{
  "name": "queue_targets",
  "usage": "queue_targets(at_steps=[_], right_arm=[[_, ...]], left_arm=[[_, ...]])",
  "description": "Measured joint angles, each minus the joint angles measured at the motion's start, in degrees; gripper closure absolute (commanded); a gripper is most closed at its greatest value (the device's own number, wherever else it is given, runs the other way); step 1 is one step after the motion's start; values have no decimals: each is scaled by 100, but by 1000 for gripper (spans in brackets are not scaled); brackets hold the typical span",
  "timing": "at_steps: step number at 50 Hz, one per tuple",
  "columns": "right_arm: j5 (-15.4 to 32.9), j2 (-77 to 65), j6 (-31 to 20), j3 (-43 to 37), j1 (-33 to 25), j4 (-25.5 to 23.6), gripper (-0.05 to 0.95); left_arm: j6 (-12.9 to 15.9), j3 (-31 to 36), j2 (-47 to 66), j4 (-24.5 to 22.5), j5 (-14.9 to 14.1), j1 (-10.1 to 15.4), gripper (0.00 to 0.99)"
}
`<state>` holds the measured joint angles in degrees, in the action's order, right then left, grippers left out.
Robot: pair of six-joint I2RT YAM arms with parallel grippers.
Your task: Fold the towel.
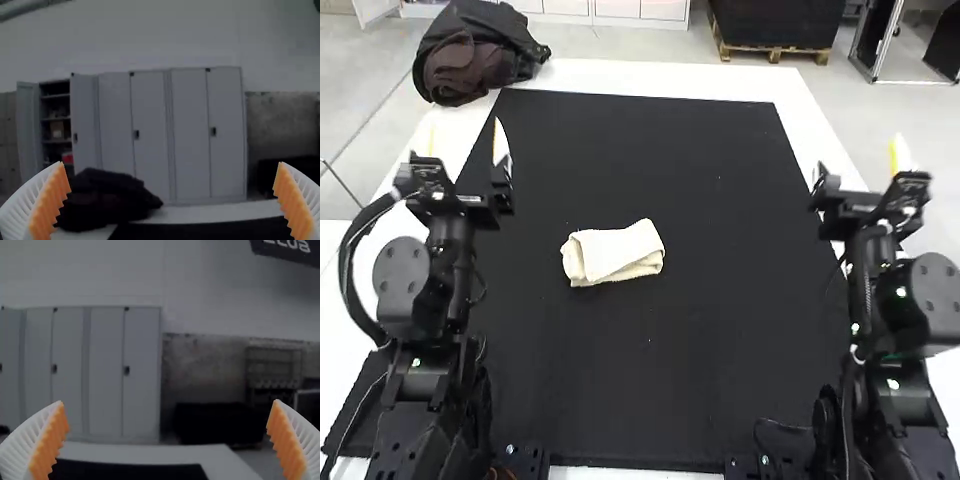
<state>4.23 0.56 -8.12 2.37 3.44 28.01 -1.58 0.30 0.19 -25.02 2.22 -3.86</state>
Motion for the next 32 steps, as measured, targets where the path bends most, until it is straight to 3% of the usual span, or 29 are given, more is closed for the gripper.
queue_targets(at_steps=[3, 8, 16, 32], right_arm=[[35, 0, 22, -175, 0, -212, -7], [52, 11, 57, -205, -4, -1495, -8], [55, 7, 37, -205, -15, -2643, -10], [55, 9, 33, -205, -20, -2712, -10]], left_arm=[[28, 0, 0, 407, -2, 0, 39], [31, 0, 2, 1182, -2, 0, 38], [-13, 0, 2, 2393, 0, 0, 30], [-42, 0, 0, 2441, -2, 0, 30]])
